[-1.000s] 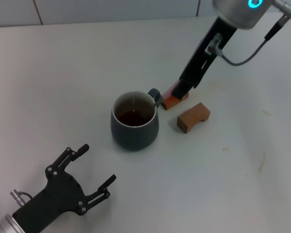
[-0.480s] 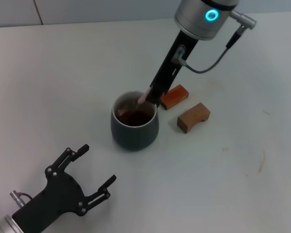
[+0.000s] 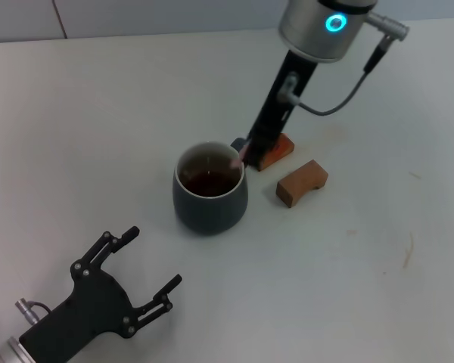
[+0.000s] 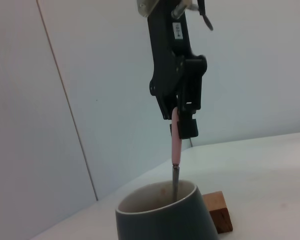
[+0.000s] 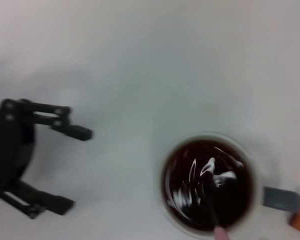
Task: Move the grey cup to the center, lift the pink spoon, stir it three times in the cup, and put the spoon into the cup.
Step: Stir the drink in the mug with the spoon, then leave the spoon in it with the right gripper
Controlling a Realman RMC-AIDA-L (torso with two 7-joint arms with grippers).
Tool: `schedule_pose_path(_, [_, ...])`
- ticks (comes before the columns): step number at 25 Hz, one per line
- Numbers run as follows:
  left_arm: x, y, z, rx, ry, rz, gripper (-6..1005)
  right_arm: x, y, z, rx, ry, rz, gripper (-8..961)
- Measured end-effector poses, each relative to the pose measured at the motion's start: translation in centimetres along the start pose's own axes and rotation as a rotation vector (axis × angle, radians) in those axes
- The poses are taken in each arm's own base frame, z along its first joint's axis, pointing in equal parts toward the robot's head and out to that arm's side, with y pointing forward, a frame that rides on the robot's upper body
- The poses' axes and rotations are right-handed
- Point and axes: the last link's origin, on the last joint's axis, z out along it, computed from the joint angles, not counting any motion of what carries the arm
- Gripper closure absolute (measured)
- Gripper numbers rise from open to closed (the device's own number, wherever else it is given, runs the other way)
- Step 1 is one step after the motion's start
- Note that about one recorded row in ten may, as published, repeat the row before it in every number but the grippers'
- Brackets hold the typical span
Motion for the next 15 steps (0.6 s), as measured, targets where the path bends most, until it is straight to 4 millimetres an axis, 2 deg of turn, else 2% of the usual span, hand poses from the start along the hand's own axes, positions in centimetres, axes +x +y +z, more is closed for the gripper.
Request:
schedule_pose_path(3, [0.0, 0.0, 0.1, 0.000, 0.002, 0.000, 143, -0.9, 0.4, 0.1, -0.021, -0.031, -0.018, 829])
schedule_pose_path(6, [0.0, 0.1, 0.0, 0.002, 0.003, -0.003, 143, -1.5, 0.0, 0.2, 0.006, -0.060, -0.016, 829])
schedule_pose_path(11, [0.2, 0.1, 0.0, 0.003, 0.012, -0.003, 142, -1.1, -1.0, 0.2, 0.069, -0.025, -0.005, 830])
schedule_pose_path(15, [0.2, 0.0, -0.1, 0.004, 0.013, -0.003, 142, -0.5, -0.7, 0.3, 0.046, 0.023, 0.001, 830])
